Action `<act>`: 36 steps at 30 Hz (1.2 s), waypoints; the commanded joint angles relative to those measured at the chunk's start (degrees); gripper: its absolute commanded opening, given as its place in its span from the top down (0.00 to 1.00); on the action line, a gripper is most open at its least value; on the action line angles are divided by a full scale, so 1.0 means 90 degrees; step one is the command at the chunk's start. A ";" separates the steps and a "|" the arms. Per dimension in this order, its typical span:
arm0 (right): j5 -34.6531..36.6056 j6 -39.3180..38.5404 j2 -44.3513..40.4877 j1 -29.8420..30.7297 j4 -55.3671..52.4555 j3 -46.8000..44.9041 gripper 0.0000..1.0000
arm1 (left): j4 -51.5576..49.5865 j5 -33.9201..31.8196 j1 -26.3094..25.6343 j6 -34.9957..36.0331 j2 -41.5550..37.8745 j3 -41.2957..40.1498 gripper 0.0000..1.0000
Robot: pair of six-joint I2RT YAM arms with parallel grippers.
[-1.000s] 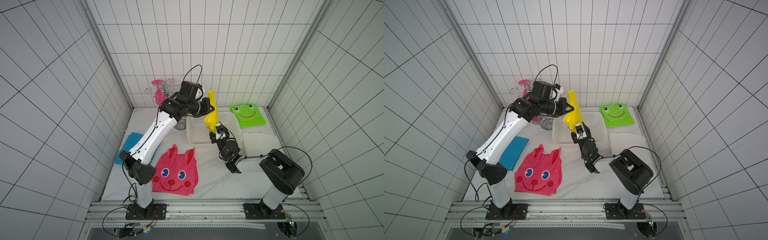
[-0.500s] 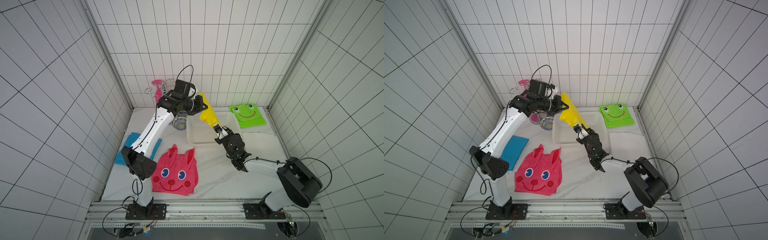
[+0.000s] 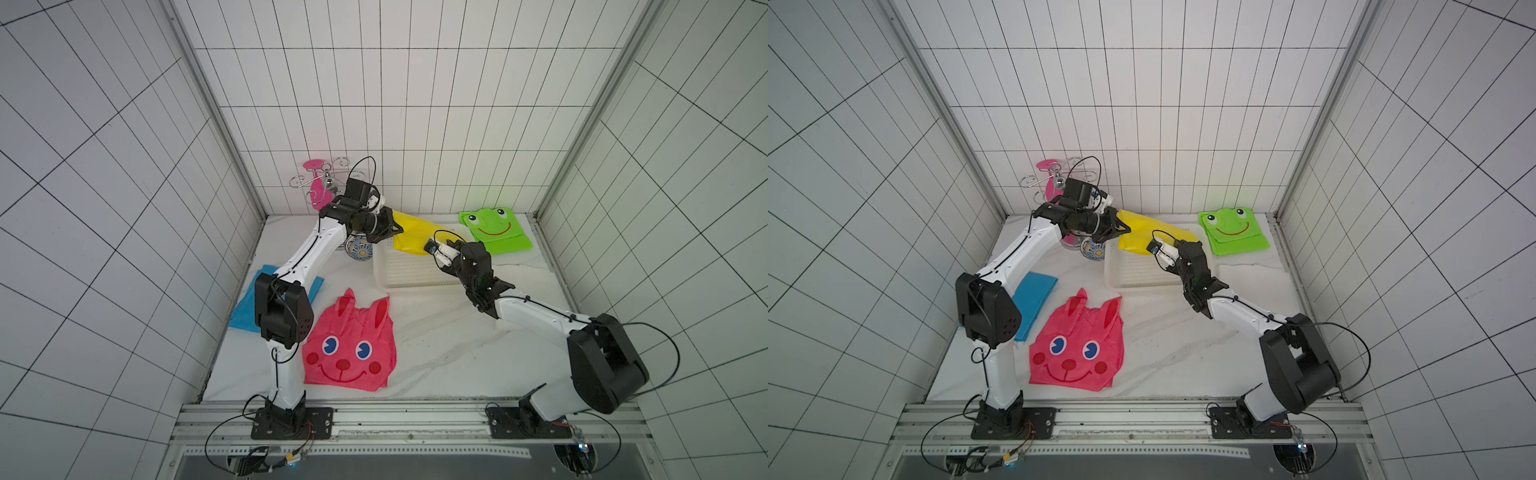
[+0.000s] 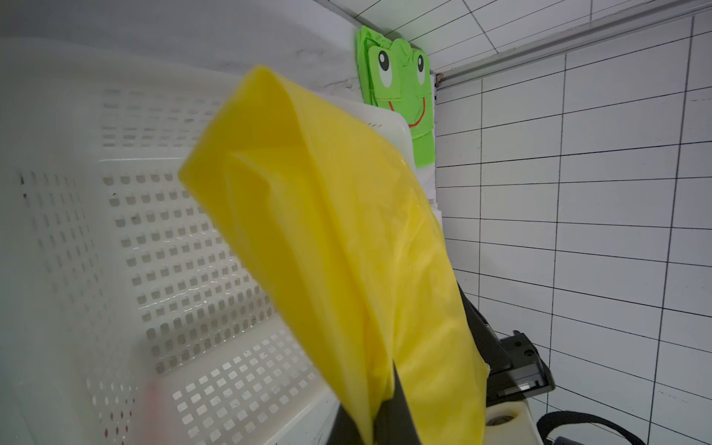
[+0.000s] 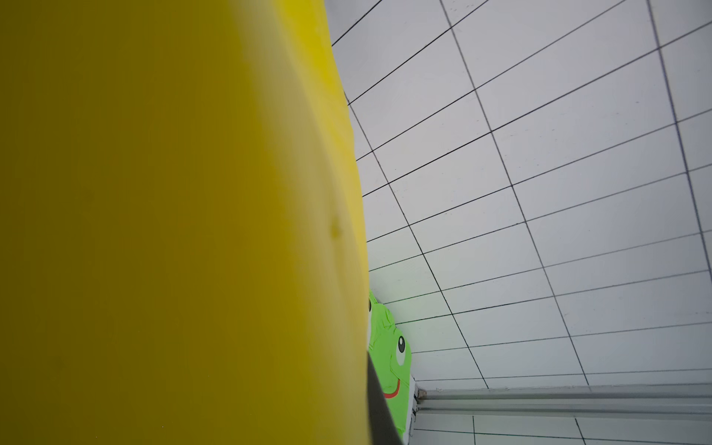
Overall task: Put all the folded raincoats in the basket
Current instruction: Place the raincoat in the basket.
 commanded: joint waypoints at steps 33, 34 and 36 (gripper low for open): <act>-0.0094 -0.1144 0.1499 0.0063 -0.3025 0.1794 0.60 | -0.0791 -0.0288 0.0448 0.2330 -0.1127 -0.1300 0.60; -0.0190 -0.1192 0.1379 0.0061 -0.3170 0.1771 0.53 | -0.0836 -0.0392 0.0450 0.2458 -0.1207 -0.1327 0.60; -0.0346 -0.1284 0.1145 0.0061 -0.3439 0.1693 0.45 | -0.0842 -0.0580 0.0449 0.2651 -0.1367 -0.1423 0.60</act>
